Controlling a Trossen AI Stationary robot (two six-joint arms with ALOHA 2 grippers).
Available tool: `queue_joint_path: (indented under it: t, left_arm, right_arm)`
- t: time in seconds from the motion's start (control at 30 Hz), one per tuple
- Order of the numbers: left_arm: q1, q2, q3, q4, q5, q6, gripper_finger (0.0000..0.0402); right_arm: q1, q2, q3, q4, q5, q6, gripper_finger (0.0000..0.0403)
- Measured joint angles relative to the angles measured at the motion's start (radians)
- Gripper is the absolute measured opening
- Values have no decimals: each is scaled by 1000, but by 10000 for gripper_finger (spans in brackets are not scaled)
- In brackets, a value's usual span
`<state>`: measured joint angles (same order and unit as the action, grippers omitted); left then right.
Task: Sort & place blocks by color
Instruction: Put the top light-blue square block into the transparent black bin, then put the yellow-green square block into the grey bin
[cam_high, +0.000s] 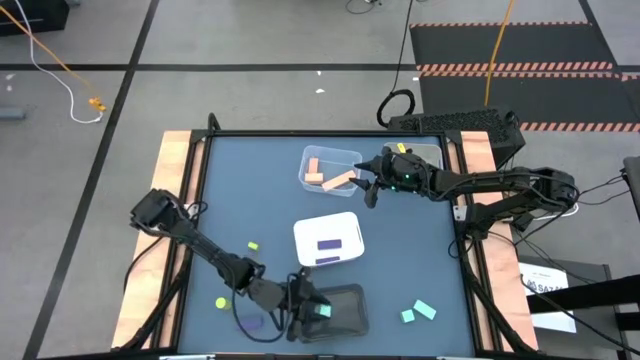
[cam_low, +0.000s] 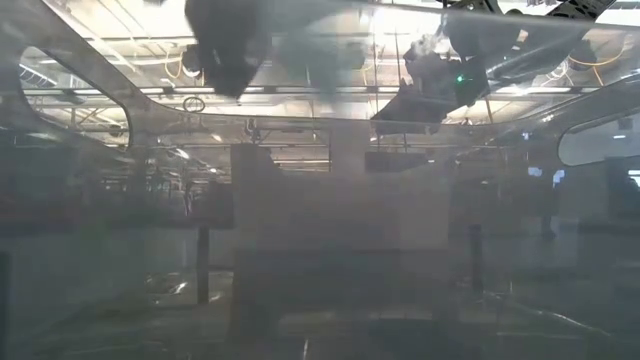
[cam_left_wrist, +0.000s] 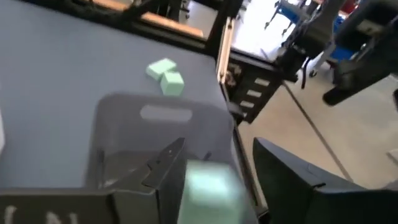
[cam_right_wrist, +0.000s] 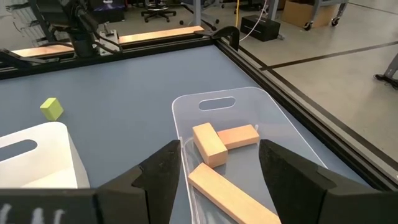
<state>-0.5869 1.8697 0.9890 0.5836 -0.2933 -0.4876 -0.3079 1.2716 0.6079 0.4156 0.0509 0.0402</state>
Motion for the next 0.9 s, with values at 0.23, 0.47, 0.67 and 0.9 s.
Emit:
queue_joint_path:
  t: [0.23, 0.47, 0.67, 0.9]
  left_arm:
    - [-8, 12, -2, -17, -6, -62, 188]
    - [-35, -60, -2, -46, -75, 74, 185]
    - [-29, -202, -2, -401, -223, -34, 186]
    - [-17, -355, -2, -1017, -297, -460, 187]
  right_arm:
    - [0, 0, 0, 3, 0, 0, 210]
    - [0, 0, 0, 7, 0, 0, 210]
    - [0, 0, 0, 6, 0, 0, 210]
    - [0, 0, 0, 7, 0, 0, 210]
